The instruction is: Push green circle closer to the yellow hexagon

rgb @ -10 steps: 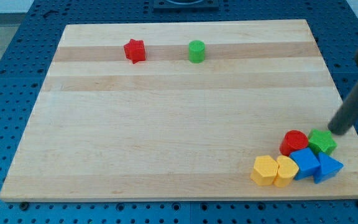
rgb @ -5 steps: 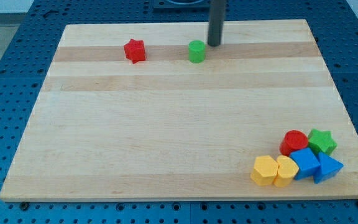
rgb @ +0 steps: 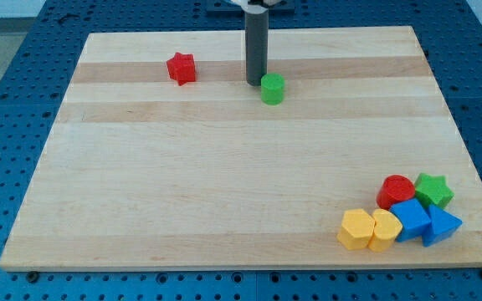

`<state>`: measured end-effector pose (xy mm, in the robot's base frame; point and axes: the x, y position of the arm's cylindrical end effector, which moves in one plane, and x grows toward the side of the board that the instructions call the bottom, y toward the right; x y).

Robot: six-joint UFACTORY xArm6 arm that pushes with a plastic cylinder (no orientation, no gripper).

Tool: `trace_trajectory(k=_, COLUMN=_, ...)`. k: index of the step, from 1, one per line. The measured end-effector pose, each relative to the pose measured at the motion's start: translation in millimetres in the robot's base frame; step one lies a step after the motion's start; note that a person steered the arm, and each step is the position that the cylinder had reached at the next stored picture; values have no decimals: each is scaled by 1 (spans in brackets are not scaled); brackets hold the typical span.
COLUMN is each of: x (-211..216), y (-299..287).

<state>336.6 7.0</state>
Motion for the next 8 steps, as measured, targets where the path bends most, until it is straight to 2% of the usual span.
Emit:
trace_trajectory(k=1, x=18, y=7)
trace_trajectory(k=6, x=16, y=82)
trace_trajectory(k=8, x=37, y=107)
